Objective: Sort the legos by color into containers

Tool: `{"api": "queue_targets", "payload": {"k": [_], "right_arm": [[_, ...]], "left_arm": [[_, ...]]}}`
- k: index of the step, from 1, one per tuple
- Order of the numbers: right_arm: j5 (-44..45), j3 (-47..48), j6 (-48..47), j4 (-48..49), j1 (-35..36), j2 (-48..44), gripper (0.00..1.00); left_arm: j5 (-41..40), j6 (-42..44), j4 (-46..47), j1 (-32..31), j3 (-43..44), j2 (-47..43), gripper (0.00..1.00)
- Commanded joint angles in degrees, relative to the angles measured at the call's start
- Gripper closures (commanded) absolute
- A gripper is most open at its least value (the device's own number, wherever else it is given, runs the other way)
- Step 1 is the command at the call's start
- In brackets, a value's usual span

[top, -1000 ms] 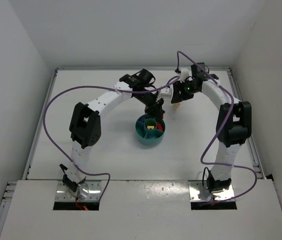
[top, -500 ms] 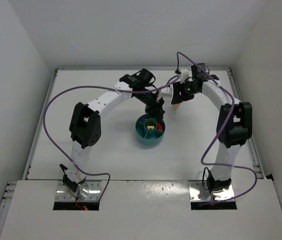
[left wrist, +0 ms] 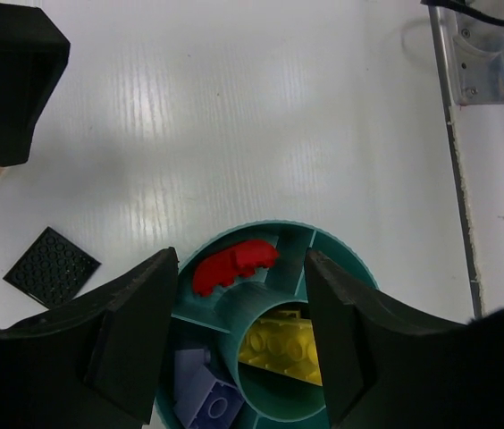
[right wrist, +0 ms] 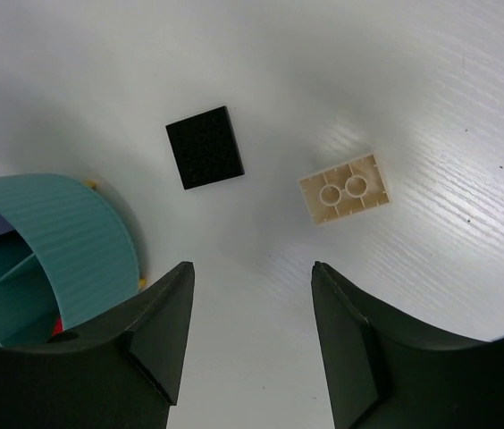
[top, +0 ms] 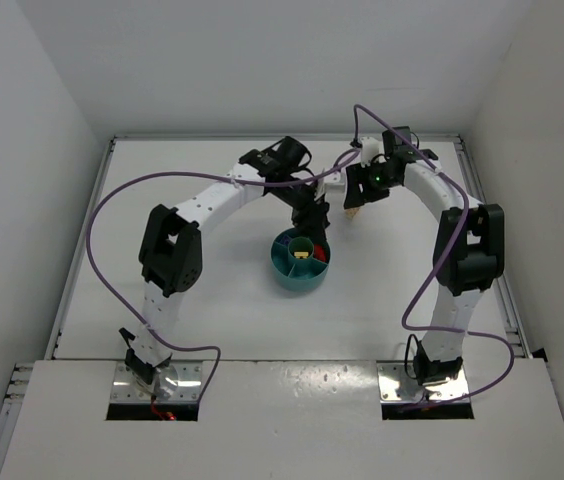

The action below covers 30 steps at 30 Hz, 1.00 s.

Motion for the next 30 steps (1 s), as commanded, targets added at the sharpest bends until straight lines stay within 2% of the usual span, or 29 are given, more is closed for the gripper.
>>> {"api": "queue_targets", "payload": {"k": [1, 4, 7, 8, 10, 11, 12, 14, 18, 25, 30], "right_arm": [[0.49, 1.53, 0.30, 0.99, 0.40, -0.78, 0.44], [1.63, 1.00, 0.82, 1.52, 0.40, 0.00, 0.43], [5.49, 1.70, 1.35, 2.13, 0.92, 1.50, 0.37], [6.37, 1.70, 1.35, 2.65, 1.45, 2.55, 0.36], [8.92, 3.63, 0.66, 2.66, 1.98, 3.78, 0.31], [9.72, 4.25, 0.04, 2.14, 2.59, 4.57, 0.28], [11.29, 5.56, -1.97, 2.13, 2.59, 6.23, 0.19], [12.70, 7.49, -6.61, 1.34, 3.64, 8.34, 0.15], [15.87, 11.10, -11.81, -0.67, 4.18, 11.25, 0.12], [18.25, 12.95, -16.92, -2.61, 4.70, 14.34, 0.12], [15.44, 11.81, -21.23, -5.60, 4.70, 14.34, 0.12]], "left_arm": [[1.45, -3.62, 4.18, 0.91, 1.39, 0.09, 0.36], [3.99, -12.92, 10.94, 3.64, 3.76, -0.44, 0.36], [4.52, -28.35, 20.60, 9.34, 5.61, -0.44, 0.36], [5.30, -31.20, 25.50, 10.58, 5.61, -0.44, 0.36], [6.45, -37.95, 29.22, 13.91, 5.61, -0.97, 0.34], [7.15, -39.47, 31.33, 14.89, 5.61, -0.97, 0.34], [8.64, -40.71, 31.87, 15.85, 5.61, -0.97, 0.34], [11.80, -42.29, 31.87, 18.32, 5.61, -0.44, 0.34], [12.61, -43.36, 31.87, 21.31, 3.24, -0.44, 0.34], [9.71, -35.89, 31.87, 23.25, -2.56, -5.28, 0.32], [9.00, -35.18, 31.87, 24.39, -3.79, -6.07, 0.32]]}}
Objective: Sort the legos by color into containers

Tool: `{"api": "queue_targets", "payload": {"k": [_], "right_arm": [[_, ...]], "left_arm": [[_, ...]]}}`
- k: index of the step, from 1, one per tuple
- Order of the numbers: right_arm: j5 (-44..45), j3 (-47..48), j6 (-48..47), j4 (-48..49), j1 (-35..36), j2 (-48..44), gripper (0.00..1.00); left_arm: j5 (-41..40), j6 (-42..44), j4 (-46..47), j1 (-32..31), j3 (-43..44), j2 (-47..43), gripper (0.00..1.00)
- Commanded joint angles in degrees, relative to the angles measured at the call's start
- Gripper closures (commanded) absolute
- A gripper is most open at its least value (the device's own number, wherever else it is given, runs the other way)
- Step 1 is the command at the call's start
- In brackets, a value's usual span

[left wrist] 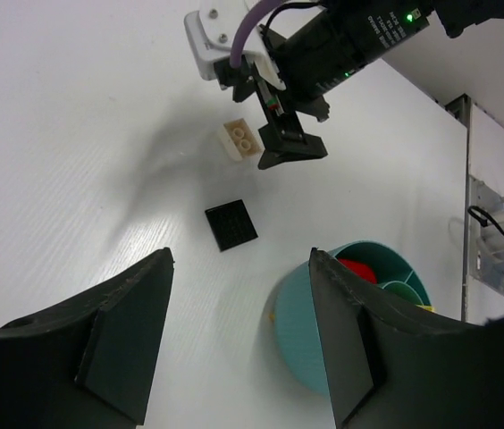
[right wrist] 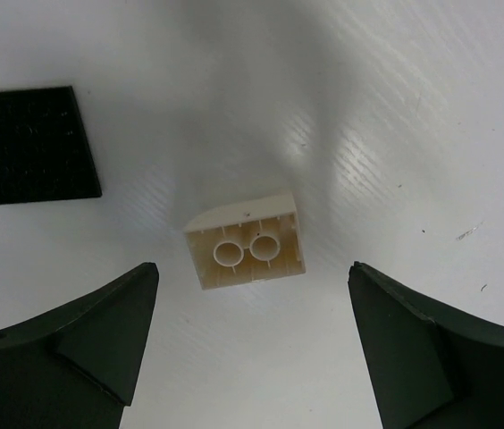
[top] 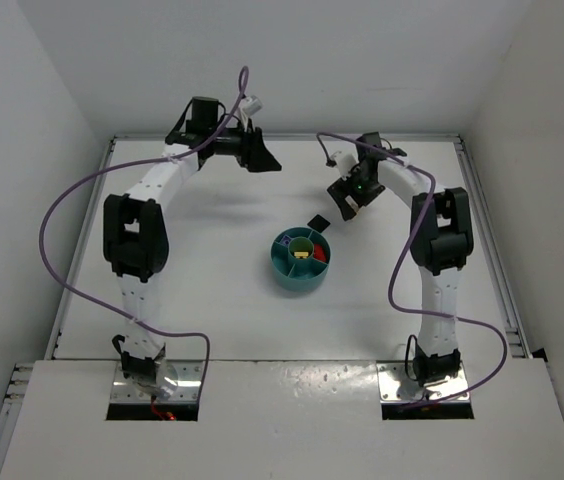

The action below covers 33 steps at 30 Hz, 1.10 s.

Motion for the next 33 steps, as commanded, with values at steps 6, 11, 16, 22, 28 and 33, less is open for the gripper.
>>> {"api": "queue_targets", "payload": {"k": [6, 11, 16, 22, 28, 33], "right_arm": [[-3.06, 1.25, -6.46, -4.30, 0.25, 1.71, 0.14], [-3.59, 2.31, -7.53, -4.83, 0.25, 3.82, 0.19], [-4.65, 2.84, -8.05, -4.83, 0.25, 4.96, 0.34], [-3.51, 2.22, -8.05, -3.60, 0.25, 4.96, 0.27], [-0.70, 2.22, -7.35, -1.67, 0.25, 4.96, 0.22], [-0.69, 3.45, -6.82, -1.14, 0.25, 5.49, 0.26]], "left_arm": [[0.37, 3.31, 1.56, 1.86, -1.39, -5.52, 0.32], [0.37, 3.84, 0.95, 1.86, -1.39, -6.05, 0.32], [-0.16, 5.16, 0.42, 1.86, -2.80, -6.58, 0.32], [-1.21, 7.18, 0.42, 1.86, -4.56, -7.63, 0.32], [-1.21, 7.18, 0.42, 1.33, -4.56, -7.63, 0.32], [-1.21, 7.18, -0.11, 1.33, -4.56, -7.63, 0.32]]}}
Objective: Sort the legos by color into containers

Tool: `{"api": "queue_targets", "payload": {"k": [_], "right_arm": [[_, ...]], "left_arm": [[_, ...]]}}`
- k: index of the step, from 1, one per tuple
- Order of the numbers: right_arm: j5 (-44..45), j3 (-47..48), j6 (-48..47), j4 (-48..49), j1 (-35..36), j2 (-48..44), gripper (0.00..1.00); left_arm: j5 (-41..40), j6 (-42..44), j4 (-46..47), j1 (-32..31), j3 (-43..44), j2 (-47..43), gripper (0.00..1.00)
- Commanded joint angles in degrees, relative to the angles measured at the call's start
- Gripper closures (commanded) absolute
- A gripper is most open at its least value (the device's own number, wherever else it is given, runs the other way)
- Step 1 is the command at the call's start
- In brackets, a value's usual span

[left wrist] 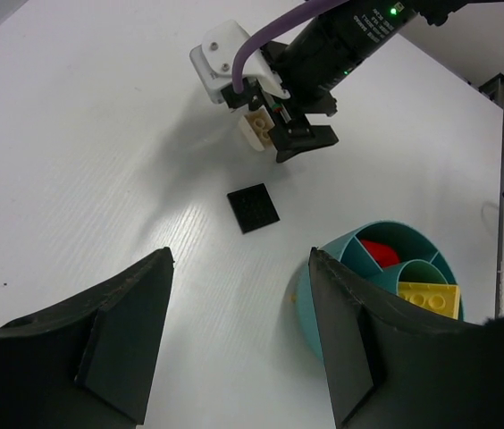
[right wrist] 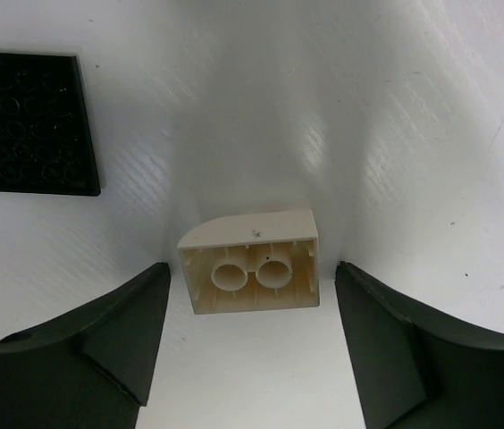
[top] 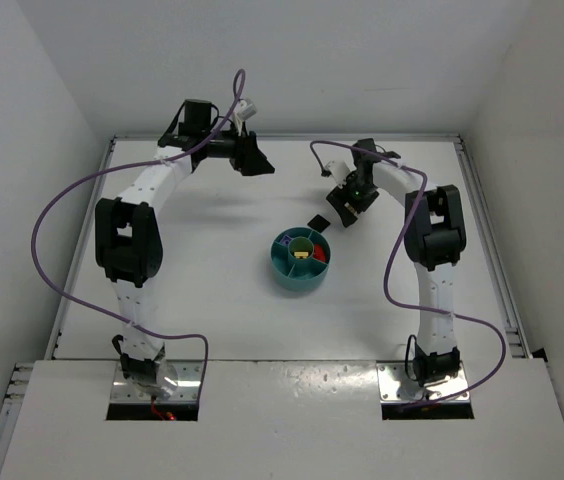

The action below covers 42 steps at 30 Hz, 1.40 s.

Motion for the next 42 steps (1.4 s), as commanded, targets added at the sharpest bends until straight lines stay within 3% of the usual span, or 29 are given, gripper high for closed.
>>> {"api": "queue_targets", "payload": {"k": [1, 7, 15, 22, 31, 42], "right_arm": [[0.45, 1.83, 0.46, 2.01, 0.22, 1.25, 0.28], [-1.22, 2.36, 0.46, 2.01, 0.22, 0.64, 0.50], [-6.76, 0.25, 0.46, 0.17, -0.30, -9.28, 0.63], [-18.79, 3.33, 0.98, -1.59, 1.10, -17.81, 0.67], [-25.04, 3.24, 1.51, -0.45, 11.46, -21.86, 0.68], [-26.80, 3.24, -16.50, -11.61, 20.35, -21.34, 0.68]], "left_arm": [[0.12, 1.52, 0.68, -0.07, -0.10, -3.66, 0.32], [0.12, 1.53, 0.68, -0.07, -0.62, -3.66, 0.32], [0.12, 1.53, 0.68, -0.60, -1.76, -4.18, 0.32], [1.17, 1.53, 0.68, -0.60, -1.77, -4.18, 0.32], [1.17, 1.00, 0.68, -0.60, -1.24, -3.66, 0.32], [0.65, 0.48, 0.68, -0.07, -4.14, -6.47, 0.32]]}}
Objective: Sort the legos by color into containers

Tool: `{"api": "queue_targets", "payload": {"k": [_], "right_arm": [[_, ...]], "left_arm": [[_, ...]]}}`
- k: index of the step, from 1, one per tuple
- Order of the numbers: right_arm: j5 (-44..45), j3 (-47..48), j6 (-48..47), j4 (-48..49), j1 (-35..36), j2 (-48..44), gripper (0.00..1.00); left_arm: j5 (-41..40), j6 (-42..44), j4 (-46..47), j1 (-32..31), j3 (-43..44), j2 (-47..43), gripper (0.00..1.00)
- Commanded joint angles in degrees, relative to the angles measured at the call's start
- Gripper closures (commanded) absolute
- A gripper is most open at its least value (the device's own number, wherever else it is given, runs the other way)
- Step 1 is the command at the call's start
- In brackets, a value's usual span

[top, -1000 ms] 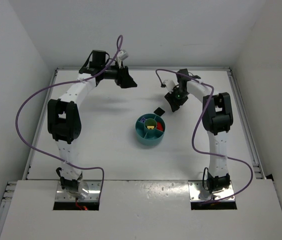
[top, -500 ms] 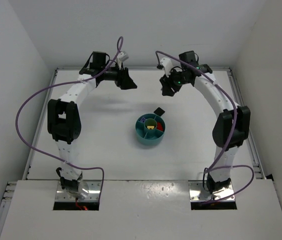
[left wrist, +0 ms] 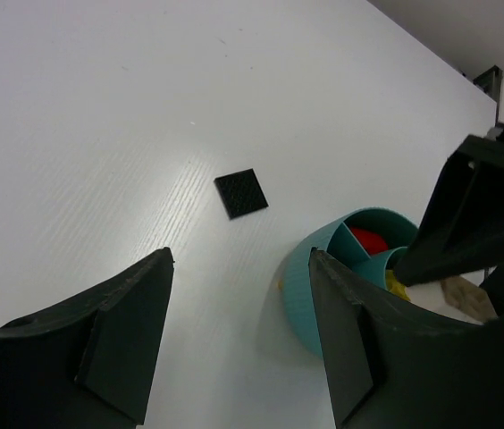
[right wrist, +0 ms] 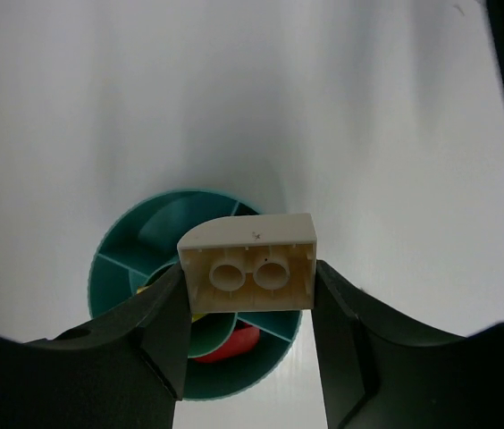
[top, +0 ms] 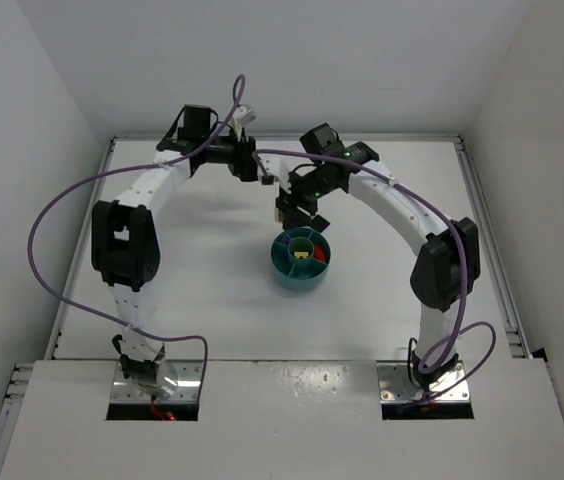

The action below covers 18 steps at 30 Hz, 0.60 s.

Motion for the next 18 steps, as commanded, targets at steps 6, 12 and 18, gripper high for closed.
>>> {"api": "queue_targets", "payload": {"k": [6, 12, 18], "right_arm": [[-1.34, -4.18, -11.50, -4.89, 3.78, -2.78, 0.68], [0.51, -5.43, -14.76, -4.89, 6.94, -2.71, 0.68], [0.51, -3.67, -16.34, -6.73, 9.13, -0.95, 0.67]], "left_arm": [[1.26, -29.58, 28.87, 10.71, -8.32, -6.48, 0.29], [-0.76, -31.23, 27.70, 13.55, -8.34, -6.48, 0.23], [-1.29, -30.09, 27.17, 13.03, -12.12, -8.85, 0.21]]}}
